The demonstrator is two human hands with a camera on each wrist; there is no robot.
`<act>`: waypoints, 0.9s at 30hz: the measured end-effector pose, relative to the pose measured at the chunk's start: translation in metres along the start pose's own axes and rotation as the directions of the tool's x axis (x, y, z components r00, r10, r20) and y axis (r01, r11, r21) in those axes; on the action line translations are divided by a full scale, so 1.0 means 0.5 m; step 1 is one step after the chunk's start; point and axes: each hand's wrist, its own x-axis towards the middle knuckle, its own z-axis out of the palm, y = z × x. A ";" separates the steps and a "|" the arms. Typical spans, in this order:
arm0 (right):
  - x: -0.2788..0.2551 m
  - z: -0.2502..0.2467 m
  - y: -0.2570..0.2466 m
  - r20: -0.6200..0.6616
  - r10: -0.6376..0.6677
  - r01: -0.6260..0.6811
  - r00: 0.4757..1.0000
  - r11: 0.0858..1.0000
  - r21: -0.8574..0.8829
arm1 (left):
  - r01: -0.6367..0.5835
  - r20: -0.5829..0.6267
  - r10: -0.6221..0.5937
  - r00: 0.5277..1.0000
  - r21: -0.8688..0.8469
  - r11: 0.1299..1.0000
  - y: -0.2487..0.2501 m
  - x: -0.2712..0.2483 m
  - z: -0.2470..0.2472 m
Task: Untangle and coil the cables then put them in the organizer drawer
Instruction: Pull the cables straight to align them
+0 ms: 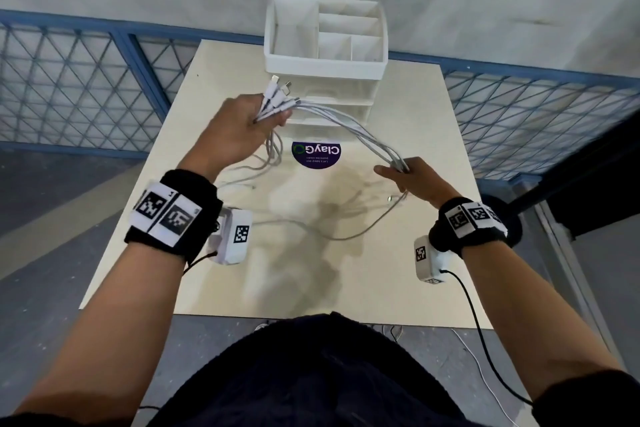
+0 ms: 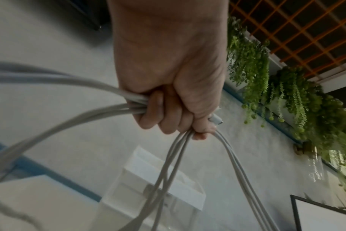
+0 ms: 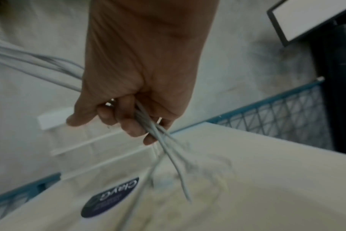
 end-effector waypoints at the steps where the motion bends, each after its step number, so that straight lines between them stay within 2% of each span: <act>1: 0.001 0.005 0.012 -0.022 0.024 -0.024 0.999 1.000 0.002 | 0.009 0.001 -0.009 1.000 0.005 1.000 -0.002 -0.001 -0.006; 3: 0.006 0.015 0.030 -0.040 0.055 -0.056 0.998 0.998 -0.015 | 0.026 0.008 -0.027 1.000 0.015 1.000 -0.005 -0.009 -0.009; 7: 0.019 0.028 0.050 -0.018 0.109 -0.111 0.994 0.982 -0.156 | 0.034 -0.056 -0.036 0.998 -0.035 0.999 -0.009 -0.017 -0.006; 9: 0.029 0.030 0.054 -0.030 0.105 -0.108 0.994 0.988 -0.111 | 0.032 -0.032 -0.034 0.999 -0.051 0.998 -0.010 -0.021 -0.002; 14: 0.042 0.013 0.035 -0.172 0.029 -0.025 0.985 0.999 0.026 | 0.055 0.095 -0.055 0.994 -0.006 0.998 -0.033 -0.029 0.014; 17: 0.044 -0.005 0.023 -0.161 0.041 -0.037 0.986 0.999 0.027 | 0.072 0.110 -0.072 0.991 0.007 0.997 -0.040 -0.030 0.017; 19: 0.046 -0.016 0.027 -0.166 0.028 -0.037 0.986 0.998 -0.052 | 0.062 0.076 -0.063 0.995 0.017 0.998 -0.042 -0.030 0.012; 23: 0.039 -0.024 0.046 -0.187 -0.010 -0.063 0.982 0.922 -0.381 | 0.047 -0.106 -0.042 0.993 0.045 0.998 -0.055 -0.023 -0.012; 27: 0.033 0.000 0.074 -0.179 0.038 -0.100 0.983 0.929 -0.357 | 0.057 -0.154 -0.046 0.987 0.066 0.996 -0.049 -0.022 -0.008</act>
